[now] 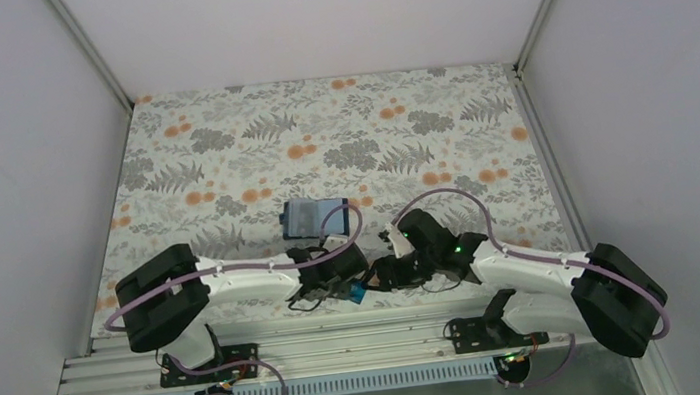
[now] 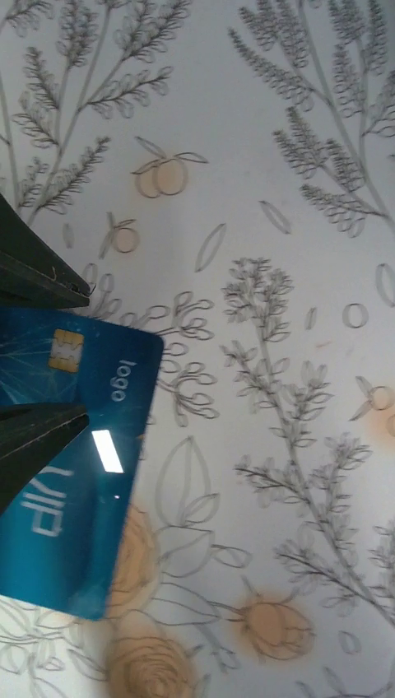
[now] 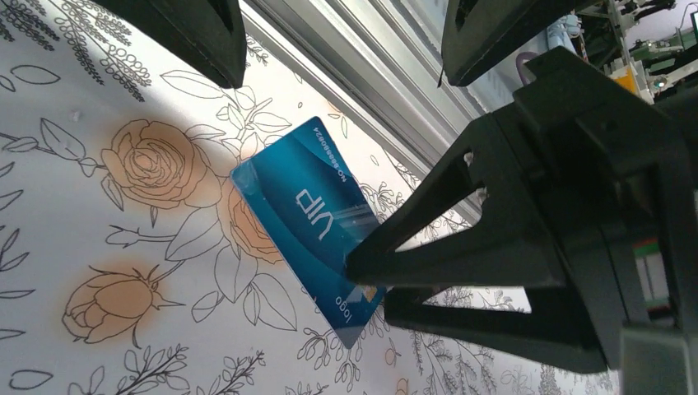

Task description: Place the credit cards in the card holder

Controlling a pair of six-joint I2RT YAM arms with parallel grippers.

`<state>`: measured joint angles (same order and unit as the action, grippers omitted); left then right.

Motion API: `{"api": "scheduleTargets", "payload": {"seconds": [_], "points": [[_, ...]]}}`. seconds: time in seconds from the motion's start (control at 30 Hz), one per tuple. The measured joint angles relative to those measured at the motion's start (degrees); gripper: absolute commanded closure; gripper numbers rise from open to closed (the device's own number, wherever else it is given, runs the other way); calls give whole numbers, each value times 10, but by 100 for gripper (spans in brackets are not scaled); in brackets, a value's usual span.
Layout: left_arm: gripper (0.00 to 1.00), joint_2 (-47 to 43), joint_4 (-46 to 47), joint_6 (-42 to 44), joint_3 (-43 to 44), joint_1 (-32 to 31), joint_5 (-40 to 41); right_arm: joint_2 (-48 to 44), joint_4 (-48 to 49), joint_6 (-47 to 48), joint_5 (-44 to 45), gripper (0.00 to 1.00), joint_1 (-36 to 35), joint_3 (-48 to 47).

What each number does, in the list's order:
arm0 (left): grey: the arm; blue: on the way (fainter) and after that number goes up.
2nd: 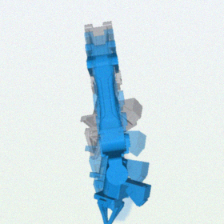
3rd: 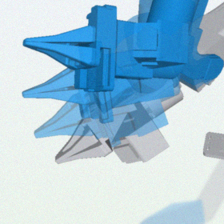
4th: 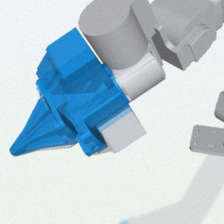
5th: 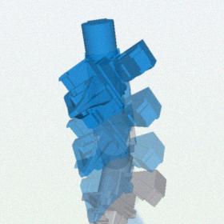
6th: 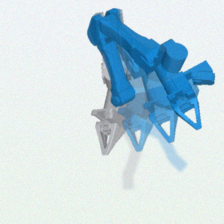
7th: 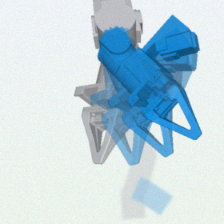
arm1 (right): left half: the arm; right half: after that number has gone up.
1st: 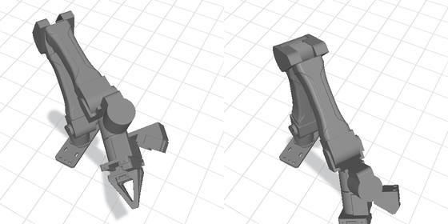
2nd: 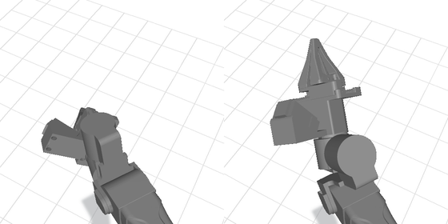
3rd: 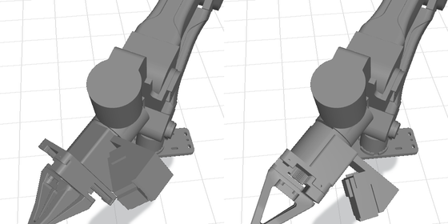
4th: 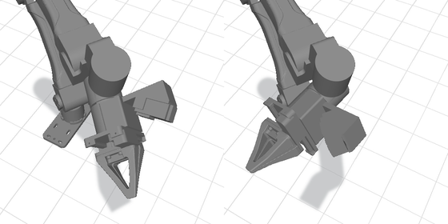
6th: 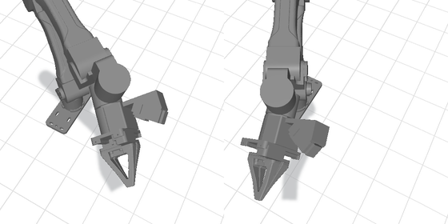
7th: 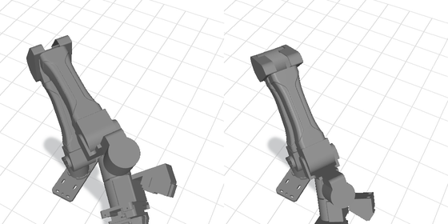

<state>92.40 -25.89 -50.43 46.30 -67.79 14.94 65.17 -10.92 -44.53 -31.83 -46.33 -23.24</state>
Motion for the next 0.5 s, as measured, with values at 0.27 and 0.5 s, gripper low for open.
{"api": "scheduleTargets", "payload": {"seconds": [0.27, 0.5], "points": [[68, -8, -27, 9, 2, -3, -15, -5, -2, -11, 5, 38, -1, 0], [68, -7, -17, 29, 10, 20, -15, -12, -17, -10, 14, 38, -2, -1]]}}
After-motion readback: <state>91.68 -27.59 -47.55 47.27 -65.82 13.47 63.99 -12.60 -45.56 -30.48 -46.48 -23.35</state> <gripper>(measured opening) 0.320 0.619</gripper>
